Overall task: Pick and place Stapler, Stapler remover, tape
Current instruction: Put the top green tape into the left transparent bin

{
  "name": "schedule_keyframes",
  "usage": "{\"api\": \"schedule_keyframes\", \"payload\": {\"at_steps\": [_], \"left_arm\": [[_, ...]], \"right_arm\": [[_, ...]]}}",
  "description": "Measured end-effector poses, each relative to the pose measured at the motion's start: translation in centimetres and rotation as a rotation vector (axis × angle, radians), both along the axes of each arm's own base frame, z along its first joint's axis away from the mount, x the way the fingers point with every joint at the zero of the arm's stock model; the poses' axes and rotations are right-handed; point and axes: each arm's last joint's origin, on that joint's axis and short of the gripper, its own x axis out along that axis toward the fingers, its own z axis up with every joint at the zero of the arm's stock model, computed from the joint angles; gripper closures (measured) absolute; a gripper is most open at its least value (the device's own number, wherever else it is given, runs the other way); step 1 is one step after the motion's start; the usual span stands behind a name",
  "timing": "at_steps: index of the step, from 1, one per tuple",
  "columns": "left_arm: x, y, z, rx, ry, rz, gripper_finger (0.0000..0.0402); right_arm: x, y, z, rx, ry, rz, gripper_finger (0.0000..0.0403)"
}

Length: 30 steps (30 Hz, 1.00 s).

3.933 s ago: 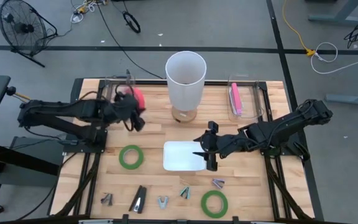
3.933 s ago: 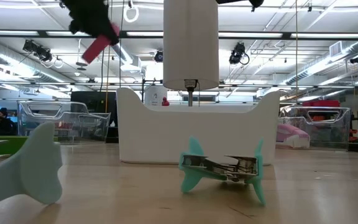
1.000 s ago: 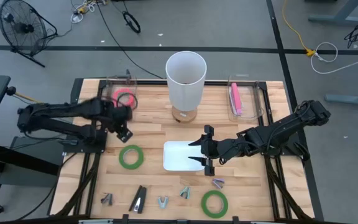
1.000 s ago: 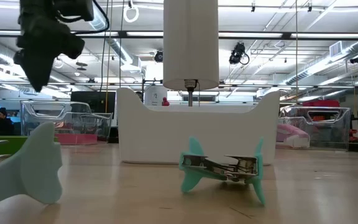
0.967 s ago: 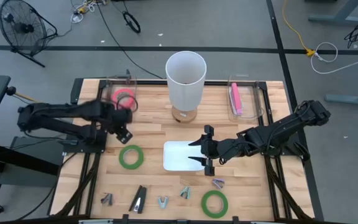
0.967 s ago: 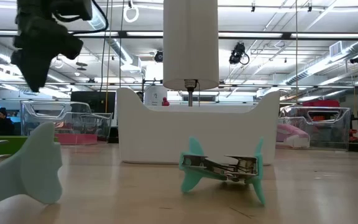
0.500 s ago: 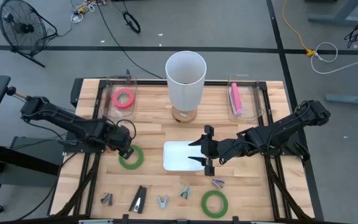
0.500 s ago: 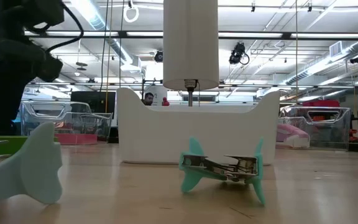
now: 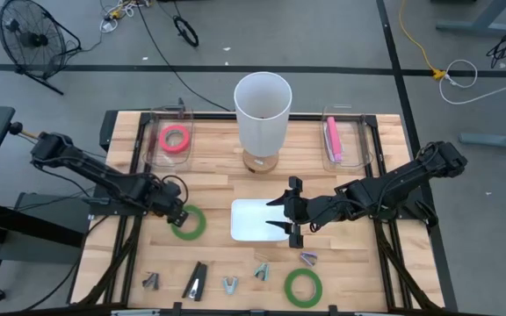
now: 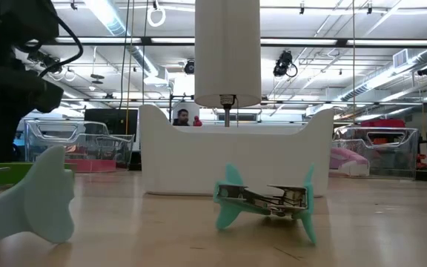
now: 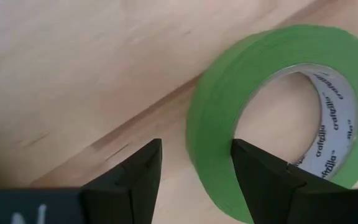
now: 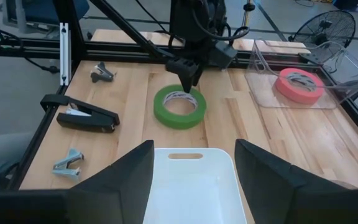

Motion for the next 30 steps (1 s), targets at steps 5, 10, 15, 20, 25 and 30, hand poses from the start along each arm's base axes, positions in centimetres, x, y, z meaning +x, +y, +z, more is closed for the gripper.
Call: {"api": "schedule_keyframes", "payload": {"at_steps": [5,10,15,20,25,30], "left_arm": [[0.4,-0.2,0.0,0.001,-0.048,-0.003,0.0200],[0.5,-0.3,0.1,-0.001,-0.066,-0.016,0.0200],[0.6,-0.3,0.1,0.001,-0.073,-0.018,0.0200],[1.1,-0.5,-0.8,0.008,-0.030,-0.021,0.0200],[1.8,-0.8,-1.9,0.019,0.015,-0.043,0.0206],[1.8,-0.8,-2.1,0.020,0.056,-0.083,0.0296]], "right_arm": [[0.0,0.0,0.0,0.000,-0.001,0.000,0.0179],[0.0,0.0,0.0,0.001,-0.001,0.000,0.0179],[0.0,0.0,0.0,0.001,-0.001,0.000,0.0179],[0.0,0.0,0.0,0.001,-0.002,0.000,0.0179],[0.0,0.0,0.0,0.002,-0.005,0.000,0.0179],[0.0,0.0,0.1,0.002,-0.006,0.000,0.0179]]}}
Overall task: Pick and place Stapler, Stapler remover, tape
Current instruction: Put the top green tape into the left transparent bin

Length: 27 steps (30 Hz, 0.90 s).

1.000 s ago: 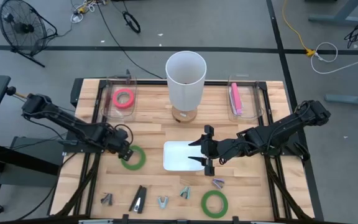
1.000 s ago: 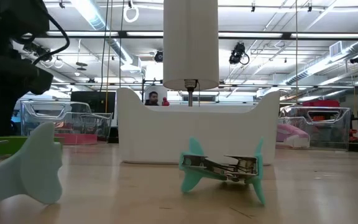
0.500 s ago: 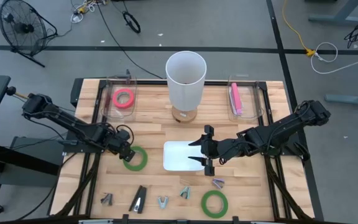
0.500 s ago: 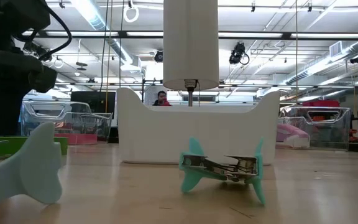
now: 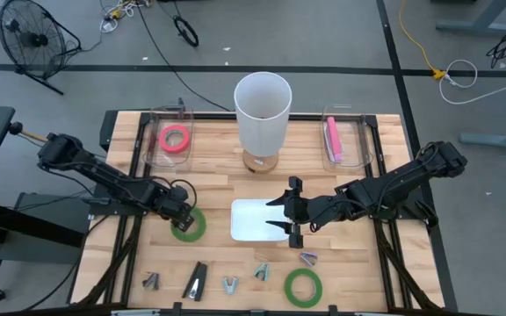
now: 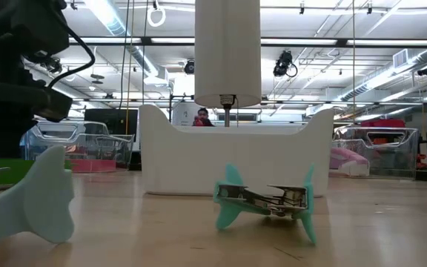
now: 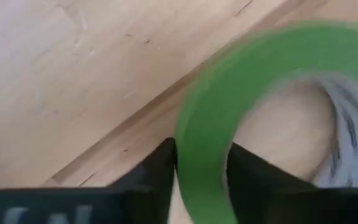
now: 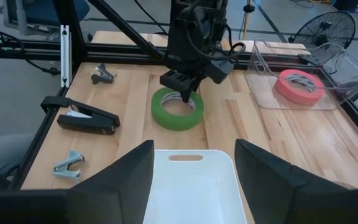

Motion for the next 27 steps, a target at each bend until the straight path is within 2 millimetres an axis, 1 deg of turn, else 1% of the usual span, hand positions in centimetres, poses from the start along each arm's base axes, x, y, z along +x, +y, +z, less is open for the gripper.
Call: {"api": "schedule_keyframes", "payload": {"at_steps": [1,5,8,12,14,16,21,23,27], "left_arm": [[0.1,0.0,0.2,0.000,0.000,-0.004,0.0314],[0.5,-0.3,0.9,-0.009,-0.004,-0.048,0.0314],[1.3,-0.6,1.9,-0.027,-0.047,-0.074,0.0314],[1.9,-0.7,3.1,0.007,-0.054,-0.101,0.0315],[2.0,-0.7,4.0,0.035,-0.038,-0.108,0.0314],[1.8,-0.5,4.9,0.072,0.019,-0.118,0.0315],[2.2,-0.5,8.5,0.155,0.055,-0.140,0.0314],[2.3,-0.3,10.4,0.201,0.057,-0.154,0.0315],[1.9,1.0,13.9,0.331,0.111,-0.116,0.0315]], "right_arm": [[0.0,0.0,0.0,0.000,0.000,0.000,0.0179],[0.0,0.0,0.0,0.001,-0.001,0.000,0.0179],[0.0,0.0,0.0,0.000,-0.001,0.000,0.0179],[0.0,0.0,0.0,0.000,-0.001,0.000,0.0179],[0.0,0.0,0.0,0.000,-0.001,0.000,0.0179],[0.0,0.0,0.0,0.000,-0.001,0.000,0.0179],[0.0,0.0,0.0,-0.003,-0.001,0.001,0.0179],[0.0,0.0,0.0,-0.006,-0.001,0.003,0.0179],[0.0,0.0,0.0,-0.005,-0.001,0.002,0.0179]]}}
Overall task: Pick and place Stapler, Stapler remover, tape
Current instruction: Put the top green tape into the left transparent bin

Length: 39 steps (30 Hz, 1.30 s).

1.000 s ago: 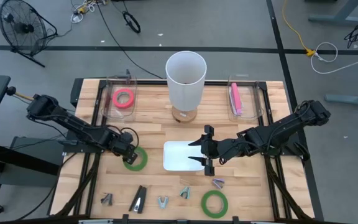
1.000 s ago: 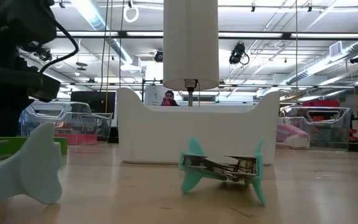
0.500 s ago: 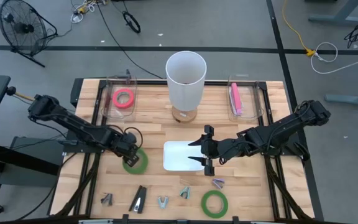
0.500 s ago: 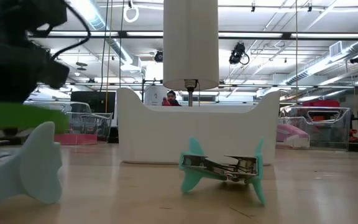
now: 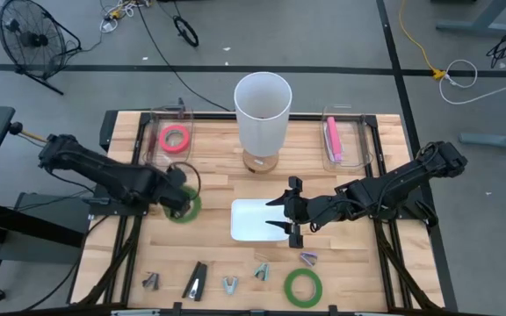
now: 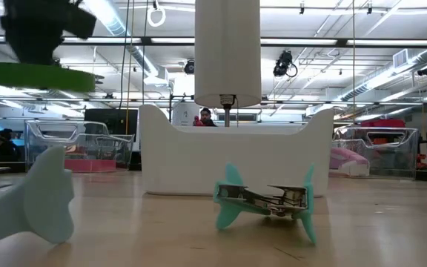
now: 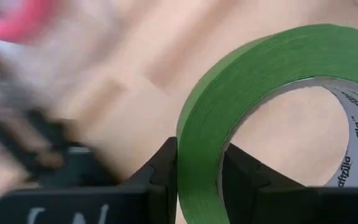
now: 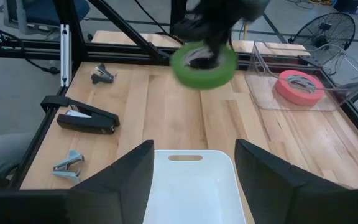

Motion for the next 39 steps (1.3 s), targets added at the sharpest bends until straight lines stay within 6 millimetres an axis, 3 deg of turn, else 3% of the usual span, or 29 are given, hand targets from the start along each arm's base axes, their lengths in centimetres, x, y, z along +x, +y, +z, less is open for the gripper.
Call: {"api": "schedule_keyframes", "payload": {"at_steps": [4,8,17,25,31,39], "left_arm": [[-0.2,1.9,2.9,0.109,-0.009,0.056,0.0314],[-0.4,4.5,4.3,0.158,0.019,0.094,0.0315],[-2.1,12.1,4.7,0.176,0.117,0.276,0.0315],[-4.0,18.5,4.0,0.143,-0.013,0.452,0.0315],[-6.1,20.7,1.7,0.084,-0.006,0.523,0.0315],[-5.6,21.5,1.6,0.127,-0.059,0.546,0.0315]], "right_arm": [[0.0,0.0,0.0,0.000,0.000,0.000,0.0179],[0.0,0.0,0.0,0.000,0.000,0.001,0.0179],[0.0,0.0,0.0,-0.010,0.000,0.005,0.0179],[0.0,0.0,0.0,-0.011,0.001,0.006,0.0179],[-0.1,0.0,-0.1,0.000,0.016,-0.003,0.0179],[-0.1,0.0,-0.1,0.025,0.012,-0.015,0.0179]]}}
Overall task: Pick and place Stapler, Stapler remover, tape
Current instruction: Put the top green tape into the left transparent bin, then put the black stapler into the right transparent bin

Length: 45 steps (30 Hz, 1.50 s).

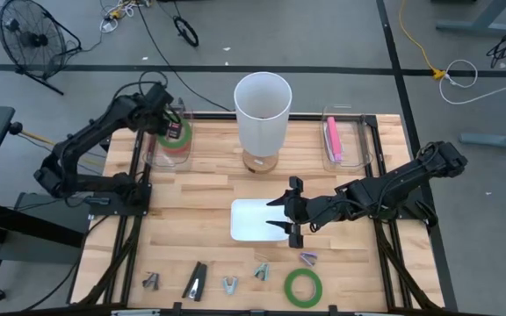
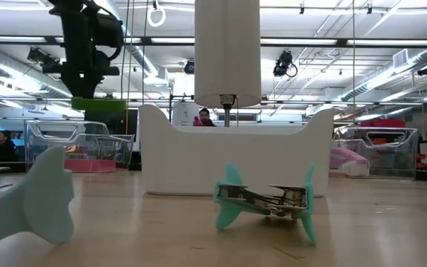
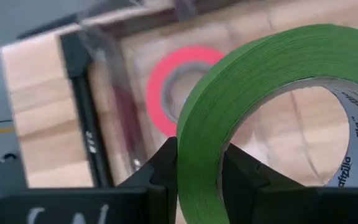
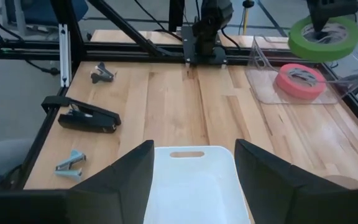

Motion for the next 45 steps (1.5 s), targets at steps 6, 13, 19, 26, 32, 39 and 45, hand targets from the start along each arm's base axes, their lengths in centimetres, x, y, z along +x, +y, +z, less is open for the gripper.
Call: {"api": "schedule_keyframes", "payload": {"at_steps": [6,13,19,26,32,39,45], "left_arm": [[0.7,0.6,-1.3,0.002,0.079,0.042,0.0315],[1.5,1.8,-3.0,-0.012,0.159,0.110,0.0315],[1.8,2.3,-3.7,-0.008,0.199,0.143,0.0315],[2.0,2.6,-4.3,-0.001,0.241,0.175,0.0315],[2.1,2.6,-4.3,0.006,0.242,0.176,0.0314],[2.1,2.6,-4.3,0.011,0.244,0.178,0.0175],[2.2,2.7,-4.3,0.024,0.242,0.180,0.0127]], "right_arm": [[0.0,0.0,0.0,0.000,0.003,0.000,0.0179],[0.0,0.0,-0.1,0.000,0.008,-0.002,0.0179],[0.0,0.0,-0.1,-0.001,0.010,-0.002,0.0179],[0.0,0.0,-0.1,-0.002,0.011,-0.002,0.0179],[-0.1,0.0,-0.1,-0.004,0.015,-0.001,0.0179],[-0.1,0.0,-0.1,-0.004,0.015,-0.001,0.0179],[-0.1,0.0,-0.1,-0.004,0.016,-0.001,0.0179]]}}
